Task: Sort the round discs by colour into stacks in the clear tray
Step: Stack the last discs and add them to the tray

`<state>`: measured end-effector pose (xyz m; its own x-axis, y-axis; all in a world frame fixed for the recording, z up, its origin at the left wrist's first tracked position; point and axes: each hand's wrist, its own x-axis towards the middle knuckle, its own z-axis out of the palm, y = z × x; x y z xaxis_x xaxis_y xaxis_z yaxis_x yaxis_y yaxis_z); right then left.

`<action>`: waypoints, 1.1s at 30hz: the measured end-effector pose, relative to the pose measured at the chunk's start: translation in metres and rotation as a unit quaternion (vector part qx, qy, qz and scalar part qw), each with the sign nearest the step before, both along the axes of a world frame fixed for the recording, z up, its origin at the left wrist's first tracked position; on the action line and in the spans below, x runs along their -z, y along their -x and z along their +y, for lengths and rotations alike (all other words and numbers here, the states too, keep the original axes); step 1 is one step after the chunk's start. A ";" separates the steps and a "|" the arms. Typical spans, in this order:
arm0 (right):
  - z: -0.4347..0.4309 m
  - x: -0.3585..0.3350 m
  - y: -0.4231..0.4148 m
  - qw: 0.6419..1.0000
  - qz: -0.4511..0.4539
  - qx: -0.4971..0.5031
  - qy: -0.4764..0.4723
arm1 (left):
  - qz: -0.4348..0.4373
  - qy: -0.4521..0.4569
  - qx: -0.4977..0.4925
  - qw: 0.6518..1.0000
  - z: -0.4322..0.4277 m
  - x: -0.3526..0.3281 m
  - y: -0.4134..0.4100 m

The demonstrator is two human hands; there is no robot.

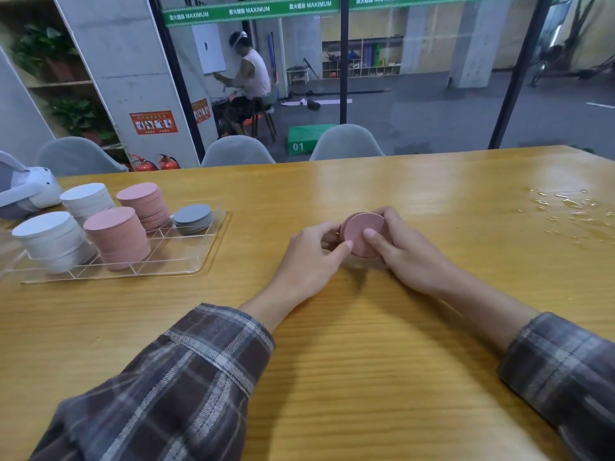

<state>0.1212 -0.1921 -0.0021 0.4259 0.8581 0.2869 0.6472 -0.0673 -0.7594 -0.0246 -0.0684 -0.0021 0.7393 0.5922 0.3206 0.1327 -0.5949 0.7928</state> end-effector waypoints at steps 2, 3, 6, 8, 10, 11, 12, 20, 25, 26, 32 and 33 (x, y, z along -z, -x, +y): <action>0.001 0.001 -0.001 0.999 -0.028 -0.005 0.017 | -0.021 -0.033 -0.006 0.999 0.001 -0.001 0.001; 0.002 0.002 -0.002 0.999 -0.046 -0.004 0.025 | -0.027 -0.043 -0.011 0.999 0.002 -0.001 0.001; 0.004 0.007 -0.005 0.994 -0.103 0.007 0.044 | -0.023 -0.066 -0.005 0.998 0.002 -0.001 0.003; 0.004 0.010 -0.008 0.991 -0.126 0.015 0.049 | -0.012 -0.084 0.004 0.996 -0.001 0.001 0.002; 0.006 0.013 -0.012 0.987 -0.146 0.025 0.055 | -0.006 -0.108 0.001 0.994 -0.005 0.004 0.000; 0.006 0.014 -0.012 0.985 -0.157 0.032 0.066 | 0.002 -0.123 -0.006 0.992 -0.006 0.005 -0.001; 0.007 0.013 -0.011 0.982 -0.167 0.039 0.076 | 0.013 -0.133 -0.017 0.991 -0.006 0.006 -0.003; 0.006 -0.001 0.004 0.994 -0.098 0.040 0.040 | 0.038 -0.088 -0.039 0.995 0.007 0.005 0.008; 0.026 -0.017 0.022 0.997 -0.072 0.020 0.013 | -0.018 -0.007 -0.069 0.997 0.024 -0.011 0.039; 0.034 -0.021 0.028 0.997 -0.074 0.012 0.011 | -0.023 0.003 -0.077 0.997 0.031 -0.014 0.047; 0.088 -0.036 0.070 0.996 -0.075 -0.035 0.019 | -0.032 0.020 -0.122 0.992 0.074 -0.029 0.104; 0.098 -0.038 0.078 0.996 -0.071 -0.042 0.017 | -0.037 0.015 -0.133 0.990 0.080 -0.033 0.114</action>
<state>0.0431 -0.0944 0.0360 0.3096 0.8992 0.3091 0.7517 -0.0325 -0.6587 -0.1390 0.0115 0.0308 0.5320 0.7724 0.3470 0.2224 -0.5229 0.8229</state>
